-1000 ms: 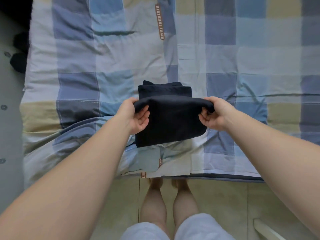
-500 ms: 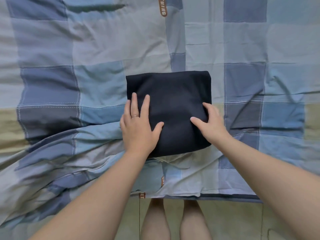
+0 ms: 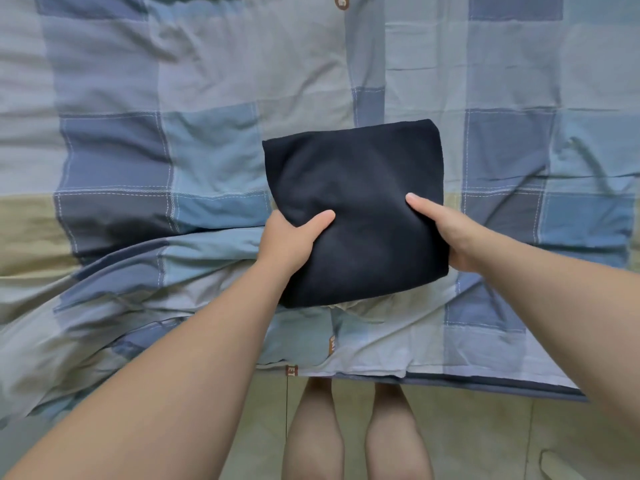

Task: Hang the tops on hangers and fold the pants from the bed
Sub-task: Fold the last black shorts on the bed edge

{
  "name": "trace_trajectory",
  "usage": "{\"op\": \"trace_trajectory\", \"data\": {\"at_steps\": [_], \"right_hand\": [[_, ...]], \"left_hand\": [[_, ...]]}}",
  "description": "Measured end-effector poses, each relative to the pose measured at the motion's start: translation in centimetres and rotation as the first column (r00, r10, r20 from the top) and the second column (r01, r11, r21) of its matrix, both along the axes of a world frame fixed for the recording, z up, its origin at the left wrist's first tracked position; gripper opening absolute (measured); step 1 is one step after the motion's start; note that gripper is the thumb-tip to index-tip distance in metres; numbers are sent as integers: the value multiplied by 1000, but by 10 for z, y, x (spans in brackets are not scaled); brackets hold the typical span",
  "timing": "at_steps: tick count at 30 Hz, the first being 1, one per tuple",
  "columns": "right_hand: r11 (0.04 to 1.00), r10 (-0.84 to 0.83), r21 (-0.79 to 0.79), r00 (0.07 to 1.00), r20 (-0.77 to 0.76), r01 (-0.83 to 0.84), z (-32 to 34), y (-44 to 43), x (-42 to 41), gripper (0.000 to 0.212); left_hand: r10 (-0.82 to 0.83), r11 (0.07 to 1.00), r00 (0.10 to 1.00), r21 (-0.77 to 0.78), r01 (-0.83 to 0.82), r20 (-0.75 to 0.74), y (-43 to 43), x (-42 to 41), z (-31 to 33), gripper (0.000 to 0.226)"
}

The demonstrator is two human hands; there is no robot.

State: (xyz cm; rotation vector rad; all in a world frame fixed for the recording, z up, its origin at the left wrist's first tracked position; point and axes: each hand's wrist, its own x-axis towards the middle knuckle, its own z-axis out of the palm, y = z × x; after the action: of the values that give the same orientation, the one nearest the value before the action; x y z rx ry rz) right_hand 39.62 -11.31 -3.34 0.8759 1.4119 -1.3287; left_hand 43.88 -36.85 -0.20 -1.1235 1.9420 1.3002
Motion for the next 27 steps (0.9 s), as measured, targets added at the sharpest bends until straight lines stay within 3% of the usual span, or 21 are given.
{"op": "trace_trajectory", "data": {"at_steps": [3, 7, 9, 14, 20, 24, 27], "right_hand": [[999, 49, -21, 996, 80, -47, 20, 12, -1, 64], [997, 65, -44, 972, 226, -57, 51, 24, 20, 68], [999, 37, -43, 957, 287, -26, 67, 30, 41, 67], [999, -36, -1, 939, 343, 39, 113, 32, 119, 37], [946, -321, 64, 882, 345, 319, 180, 15, 248, 27], [865, -500, 136, 809, 310, 482, 233, 11, 317, 21], [772, -635, 173, 729, 255, 612, 268, 11, 361, 30]], "left_hand": [[22, 981, 997, 189, -36, 78, -3, 9, 9, 44], [-65, 922, 966, 385, -39, 251, -13, 24, 33, 61], [-142, 897, 922, 441, -35, 361, -16, 33, 47, 63], [-356, 868, 751, 494, 47, 556, -24, 72, 86, 57], [-483, 858, 675, 453, 240, 558, -22, 143, 137, 58], [-515, 841, 728, 429, 328, 453, -9, 171, 174, 61], [-568, 801, 748, 439, 407, 344, 10, 177, 203, 52]]}}
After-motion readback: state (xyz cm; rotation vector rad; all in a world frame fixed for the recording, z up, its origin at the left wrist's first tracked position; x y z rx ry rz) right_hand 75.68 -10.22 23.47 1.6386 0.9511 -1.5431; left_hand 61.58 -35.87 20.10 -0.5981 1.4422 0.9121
